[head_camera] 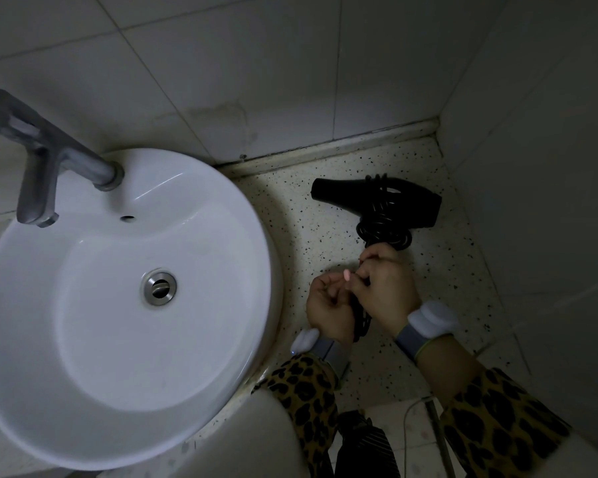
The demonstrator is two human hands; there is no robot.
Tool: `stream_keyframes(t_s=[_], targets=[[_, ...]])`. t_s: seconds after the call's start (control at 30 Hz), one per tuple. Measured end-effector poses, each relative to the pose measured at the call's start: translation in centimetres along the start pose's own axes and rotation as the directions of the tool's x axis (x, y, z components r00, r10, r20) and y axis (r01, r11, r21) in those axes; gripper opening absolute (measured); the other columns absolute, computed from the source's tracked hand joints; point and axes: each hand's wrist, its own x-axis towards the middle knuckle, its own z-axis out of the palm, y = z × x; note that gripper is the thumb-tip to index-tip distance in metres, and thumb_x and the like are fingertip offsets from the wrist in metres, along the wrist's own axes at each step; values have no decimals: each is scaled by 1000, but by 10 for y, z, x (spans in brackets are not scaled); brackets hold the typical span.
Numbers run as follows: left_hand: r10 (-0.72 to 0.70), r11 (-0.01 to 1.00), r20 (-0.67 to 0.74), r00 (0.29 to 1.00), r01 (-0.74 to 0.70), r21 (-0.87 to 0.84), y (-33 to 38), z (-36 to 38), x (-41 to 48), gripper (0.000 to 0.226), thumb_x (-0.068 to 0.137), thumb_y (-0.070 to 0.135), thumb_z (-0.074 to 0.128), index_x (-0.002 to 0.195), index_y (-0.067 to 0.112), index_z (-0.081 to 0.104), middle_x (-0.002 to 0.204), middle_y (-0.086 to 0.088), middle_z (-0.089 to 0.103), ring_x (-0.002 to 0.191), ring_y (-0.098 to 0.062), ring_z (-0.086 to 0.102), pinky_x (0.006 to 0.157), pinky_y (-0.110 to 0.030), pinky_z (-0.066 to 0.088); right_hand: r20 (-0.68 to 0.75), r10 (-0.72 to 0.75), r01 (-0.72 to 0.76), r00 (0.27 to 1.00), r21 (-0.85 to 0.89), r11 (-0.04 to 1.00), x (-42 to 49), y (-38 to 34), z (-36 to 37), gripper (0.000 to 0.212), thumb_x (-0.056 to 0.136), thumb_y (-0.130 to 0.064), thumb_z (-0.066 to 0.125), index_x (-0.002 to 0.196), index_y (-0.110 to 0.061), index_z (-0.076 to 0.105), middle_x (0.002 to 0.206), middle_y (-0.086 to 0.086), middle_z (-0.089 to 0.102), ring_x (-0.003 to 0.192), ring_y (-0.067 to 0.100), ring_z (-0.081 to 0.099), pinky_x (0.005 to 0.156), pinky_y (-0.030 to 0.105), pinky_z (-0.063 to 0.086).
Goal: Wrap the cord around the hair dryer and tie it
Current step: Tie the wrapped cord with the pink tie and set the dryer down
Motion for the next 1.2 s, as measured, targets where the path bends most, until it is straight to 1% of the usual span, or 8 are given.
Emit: stream_keyframes(t_s=[0.2, 0.47, 0.63, 0.73, 0.87, 1.03, 1.1, 1.2], targets=[[-25, 1000, 25, 999, 25, -14, 2, -1, 0, 15, 95, -3, 53, 96, 12, 58, 95, -21, 72, 74, -18, 68, 63, -28, 56, 115, -95, 95, 989, 5, 995, 4, 0, -5, 28, 85, -13, 67, 65, 6, 70, 100, 17, 59, 84, 29, 60, 72, 38, 52], [7, 998, 25, 1000, -5, -65, 5, 0, 0, 16, 95, -8, 50, 104, 2, 59, 102, -33, 68, 90, -36, 66, 81, -46, 53, 57, -39, 40, 998, -21, 999, 8, -5, -1, 26, 83, -13, 67, 68, 9, 67, 104, 19, 59, 83, 32, 61, 73, 37, 52], [-12, 996, 36, 999, 15, -85, 7, 0, -1, 10, 95, 1, 57, 103, 5, 60, 102, -25, 71, 96, -49, 65, 80, -59, 54, 48, -53, 53, 997, 11, 999, 11, -4, -2, 24, 80, -9, 71, 66, 9, 65, 99, 20, 61, 81, 33, 61, 71, 38, 53], [-16, 999, 50, 999, 18, -41, 8, -3, 0, 19, 94, -6, 52, 103, 9, 59, 101, -23, 72, 91, -53, 64, 73, -54, 54, 78, -92, 89, 993, 44, 995, 12, 1, -5, 21, 78, -10, 74, 66, 6, 68, 99, 15, 61, 83, 28, 62, 71, 36, 54], [-29, 1000, 51, 998, 29, -7, 10, -5, 1, 28, 93, -7, 54, 112, 15, 53, 98, -22, 72, 83, -42, 65, 71, -51, 52, 89, -95, 88, 992, 75, 993, 13, 6, -7, 11, 78, -13, 75, 80, -3, 75, 106, 10, 60, 92, 21, 60, 77, 25, 48], [-3, 993, 71, 997, -5, 115, 8, -5, -1, 40, 93, -10, 49, 125, 13, 58, 99, -13, 75, 98, -24, 71, 91, -47, 56, 102, -89, 84, 991, 45, 995, 13, 8, -4, 13, 77, -10, 75, 85, 1, 74, 107, 13, 59, 95, 23, 59, 82, 25, 45], [-37, 993, 68, 997, 29, 114, 9, -7, -1, 33, 94, -6, 49, 120, 9, 63, 107, -14, 72, 103, -26, 69, 94, -51, 54, 96, -107, 102, 990, 51, 993, 12, 8, -1, 10, 75, -4, 75, 82, 3, 73, 104, 16, 61, 93, 27, 60, 80, 23, 44], [-214, 973, 34, 976, 216, -82, 12, -6, 1, 21, 98, 5, 52, 112, 3, 67, 110, -25, 69, 107, -41, 64, 97, -58, 50, 85, -133, 128, 987, 66, 990, 9, 8, 3, 8, 75, -2, 75, 78, 5, 72, 100, 17, 61, 89, 28, 61, 78, 26, 48]])
